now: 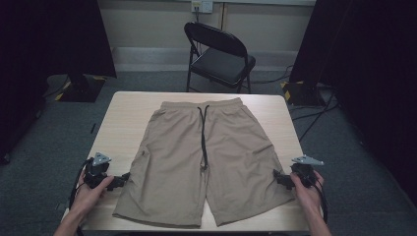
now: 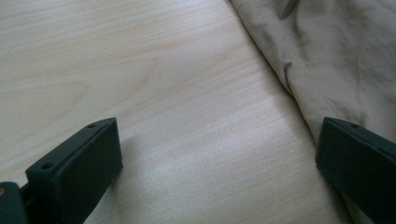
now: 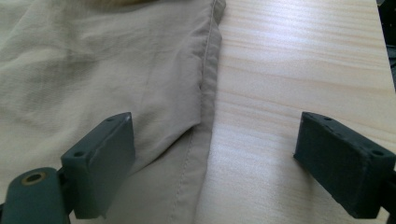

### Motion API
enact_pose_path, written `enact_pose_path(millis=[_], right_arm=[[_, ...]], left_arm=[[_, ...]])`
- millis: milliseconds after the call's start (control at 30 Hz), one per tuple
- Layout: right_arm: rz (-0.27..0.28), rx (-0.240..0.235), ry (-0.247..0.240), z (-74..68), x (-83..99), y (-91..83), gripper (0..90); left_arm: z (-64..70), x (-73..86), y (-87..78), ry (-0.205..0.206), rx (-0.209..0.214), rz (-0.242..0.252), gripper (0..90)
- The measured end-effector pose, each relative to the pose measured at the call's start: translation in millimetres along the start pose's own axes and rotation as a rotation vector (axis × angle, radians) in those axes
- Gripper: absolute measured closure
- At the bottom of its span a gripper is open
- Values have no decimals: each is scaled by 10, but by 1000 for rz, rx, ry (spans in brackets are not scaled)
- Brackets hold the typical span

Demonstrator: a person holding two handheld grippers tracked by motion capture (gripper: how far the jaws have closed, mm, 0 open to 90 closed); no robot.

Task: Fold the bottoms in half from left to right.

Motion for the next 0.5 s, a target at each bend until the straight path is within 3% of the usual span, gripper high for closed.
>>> enact_pose_path(millis=[200, 300, 433, 500], right_arm=[[0, 2, -1, 0, -3, 3, 114], [-8, 3, -2, -2, -9, -1, 121], [-19, 17, -26, -28, -40, -21, 144], [12, 25, -42, -47, -107, -63, 144]], left_arm=[[-1, 2, -3, 2, 1, 3, 2], [-11, -5, -20, 16, 1, -20, 10], [-18, -29, -30, 2, -6, -18, 80], [2, -43, -29, -3, -7, -20, 131]])
Point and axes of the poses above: each handheld gripper's, and its own axes: y roughly forward along the jaws, x roughly out of its underside, z roughly to its right, the point moved 5 cm from there along y, roughly forward along the jaws, and after that the axes turned 7 degrees about -y, right-handed, at the moved point
